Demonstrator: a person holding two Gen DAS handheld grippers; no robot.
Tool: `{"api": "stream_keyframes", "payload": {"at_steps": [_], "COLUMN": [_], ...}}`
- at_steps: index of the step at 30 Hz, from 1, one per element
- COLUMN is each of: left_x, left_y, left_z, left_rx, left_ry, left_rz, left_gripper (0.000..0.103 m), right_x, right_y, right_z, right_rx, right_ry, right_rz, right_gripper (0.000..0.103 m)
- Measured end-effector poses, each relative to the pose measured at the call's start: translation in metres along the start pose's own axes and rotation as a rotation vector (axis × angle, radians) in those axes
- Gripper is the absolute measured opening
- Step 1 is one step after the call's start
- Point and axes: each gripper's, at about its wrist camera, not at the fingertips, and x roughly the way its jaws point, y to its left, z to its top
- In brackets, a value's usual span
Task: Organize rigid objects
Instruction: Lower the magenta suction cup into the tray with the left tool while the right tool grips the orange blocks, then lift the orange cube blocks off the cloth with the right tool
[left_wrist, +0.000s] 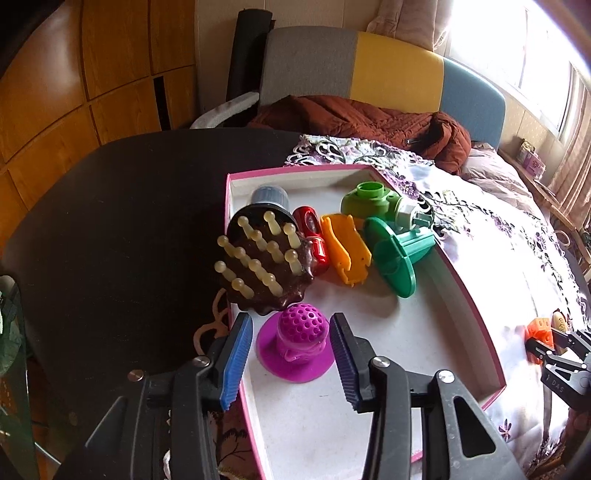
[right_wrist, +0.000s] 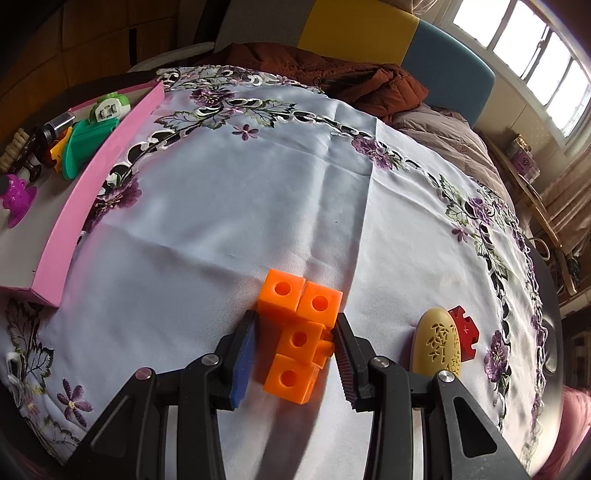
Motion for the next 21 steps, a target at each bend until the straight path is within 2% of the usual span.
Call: {"api": "stream_keyframes", "payload": {"at_steps": [21], "left_x": [-0.050], "left_y": [0.030], "left_z": [-0.001], "left_rx": [-0.090], "left_ry": [-0.056], "left_rz": [-0.023], "left_gripper": [0.044], "right_x": [0.001], "right_y": [-0.006], "right_z": [0.002], "right_rx": [0.058], "right_ry": [0.014], "right_rz": [0.031], "right_gripper": [0.040]}}
